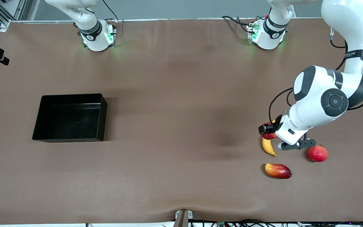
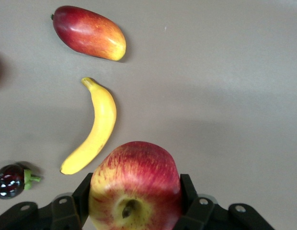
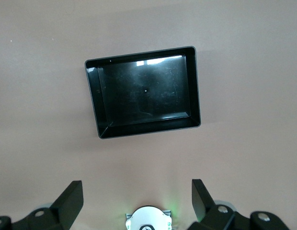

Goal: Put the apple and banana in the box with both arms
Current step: 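Carry the apple toward the black box while the right gripper approaches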

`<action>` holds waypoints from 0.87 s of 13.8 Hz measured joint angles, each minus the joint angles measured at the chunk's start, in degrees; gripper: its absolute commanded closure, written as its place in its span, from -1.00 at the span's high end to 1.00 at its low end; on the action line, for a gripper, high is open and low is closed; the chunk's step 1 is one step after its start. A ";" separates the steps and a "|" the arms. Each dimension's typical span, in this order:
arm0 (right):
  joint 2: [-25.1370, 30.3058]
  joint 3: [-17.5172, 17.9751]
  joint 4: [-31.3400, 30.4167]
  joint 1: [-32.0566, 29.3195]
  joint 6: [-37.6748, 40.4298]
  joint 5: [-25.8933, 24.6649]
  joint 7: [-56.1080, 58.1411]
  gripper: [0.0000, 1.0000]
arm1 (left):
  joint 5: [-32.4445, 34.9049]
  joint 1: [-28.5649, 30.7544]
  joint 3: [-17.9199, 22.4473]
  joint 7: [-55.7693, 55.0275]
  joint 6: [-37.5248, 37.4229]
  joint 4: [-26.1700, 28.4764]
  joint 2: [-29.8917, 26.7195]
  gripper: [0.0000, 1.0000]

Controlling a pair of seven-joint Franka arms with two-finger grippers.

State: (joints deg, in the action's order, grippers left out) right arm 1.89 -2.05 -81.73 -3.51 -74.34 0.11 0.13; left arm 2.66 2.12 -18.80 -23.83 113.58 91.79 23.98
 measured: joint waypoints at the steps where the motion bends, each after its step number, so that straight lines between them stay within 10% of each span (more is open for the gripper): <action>1: 0.00 0.00 0.00 0.00 0.00 0.00 0.00 1.00 | 0.00 0.04 -0.72 -1.18 -0.57 -0.16 -0.03 -1.00; 12: -16.60 -0.23 -2.57 -7.35 -5.96 -1.43 5.52 1.00 | 0.00 -1.80 -9.30 -17.98 -1.40 -0.31 -0.19 -1.00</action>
State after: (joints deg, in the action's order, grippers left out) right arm -14.72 -2.28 -84.30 -10.86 -80.30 -1.32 5.66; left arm 2.66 0.32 -28.10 -41.81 112.18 91.48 23.79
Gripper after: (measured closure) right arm 0.000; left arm 0.260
